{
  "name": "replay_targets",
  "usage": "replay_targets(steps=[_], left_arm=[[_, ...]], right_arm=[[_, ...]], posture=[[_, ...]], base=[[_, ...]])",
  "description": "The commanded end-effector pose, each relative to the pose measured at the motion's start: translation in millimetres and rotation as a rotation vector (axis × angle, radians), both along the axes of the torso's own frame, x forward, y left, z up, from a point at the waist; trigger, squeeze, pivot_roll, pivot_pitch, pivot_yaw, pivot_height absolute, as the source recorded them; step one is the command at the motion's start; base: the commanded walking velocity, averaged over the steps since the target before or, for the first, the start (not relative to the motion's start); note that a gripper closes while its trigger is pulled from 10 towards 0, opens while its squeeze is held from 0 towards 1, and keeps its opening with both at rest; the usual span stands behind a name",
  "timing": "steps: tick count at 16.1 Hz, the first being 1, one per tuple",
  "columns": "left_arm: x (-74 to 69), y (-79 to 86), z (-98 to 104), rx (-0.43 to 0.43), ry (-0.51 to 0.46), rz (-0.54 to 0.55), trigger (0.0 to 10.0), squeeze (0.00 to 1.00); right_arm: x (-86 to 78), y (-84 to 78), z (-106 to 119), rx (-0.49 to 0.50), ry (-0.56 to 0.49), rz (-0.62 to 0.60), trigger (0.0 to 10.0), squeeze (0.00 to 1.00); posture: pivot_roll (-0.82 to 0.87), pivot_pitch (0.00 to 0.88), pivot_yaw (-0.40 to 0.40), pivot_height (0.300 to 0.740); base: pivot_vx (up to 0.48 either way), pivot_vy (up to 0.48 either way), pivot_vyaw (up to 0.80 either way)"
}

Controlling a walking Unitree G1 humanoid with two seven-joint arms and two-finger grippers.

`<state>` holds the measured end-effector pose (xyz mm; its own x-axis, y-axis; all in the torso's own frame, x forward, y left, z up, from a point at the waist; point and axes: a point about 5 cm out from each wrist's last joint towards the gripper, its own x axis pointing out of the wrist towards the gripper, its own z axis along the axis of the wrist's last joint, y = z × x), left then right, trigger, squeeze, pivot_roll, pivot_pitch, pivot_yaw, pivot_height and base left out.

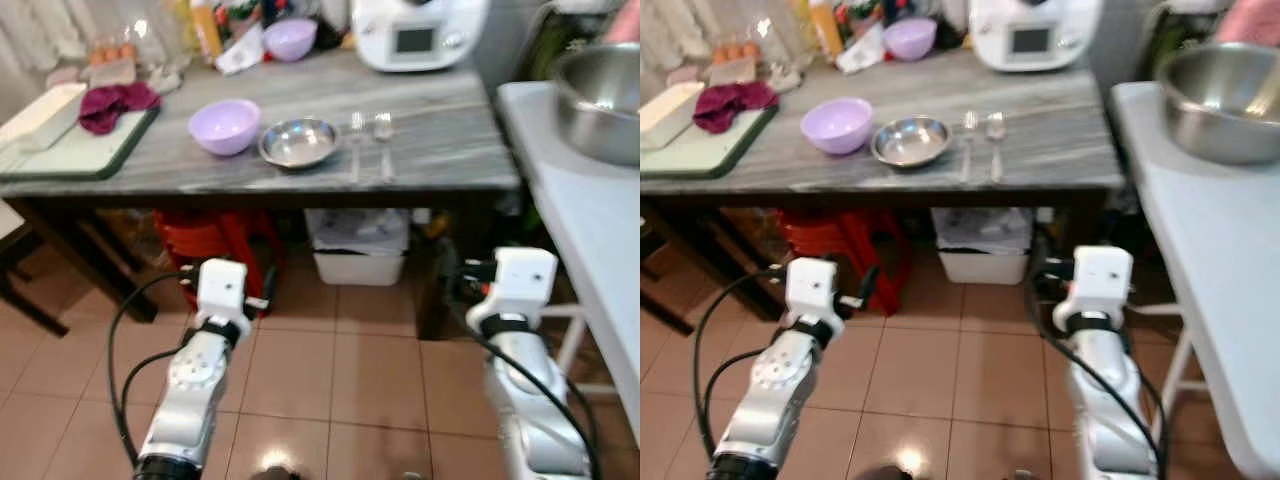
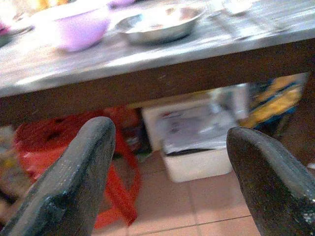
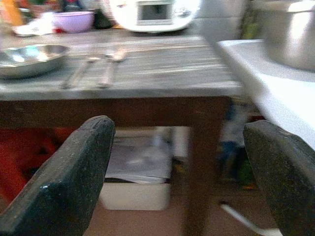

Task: Setting the table

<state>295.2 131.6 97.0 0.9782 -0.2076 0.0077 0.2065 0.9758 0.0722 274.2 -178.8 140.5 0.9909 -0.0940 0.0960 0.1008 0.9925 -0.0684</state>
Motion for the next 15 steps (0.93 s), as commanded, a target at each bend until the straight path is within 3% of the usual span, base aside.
replay_targets(steps=[1,8,15], left_arm=[[-1.5,7.9,-4.1,0.017,0.017,0.015,10.0,0.0],[-1.4,9.6,0.5,-0.006,-0.014,-0.036,10.0,0.0],[-1.8,4.6,3.1,-0.009,-0.026,-0.07,10.0,0.0]], right_arm=[[2.5,5.5,-1.5,-0.04,0.009,-0.004,10.0,0.0],[4.5,6.6,-4.7,0.025,0.019,0.012,10.0,0.0],[7.9,7.3,-1.4,0.005,-0.003,0.037,10.0,0.0]], posture=[[-0.13,0.113,0.101,0.74],[-0.13,0.112,0.108,0.74],[-0.12,0.122,0.112,0.74]], base=[[-0.262,0.0,0.0],[-0.037,0.0,0.0],[0.0,0.0,0.0]])
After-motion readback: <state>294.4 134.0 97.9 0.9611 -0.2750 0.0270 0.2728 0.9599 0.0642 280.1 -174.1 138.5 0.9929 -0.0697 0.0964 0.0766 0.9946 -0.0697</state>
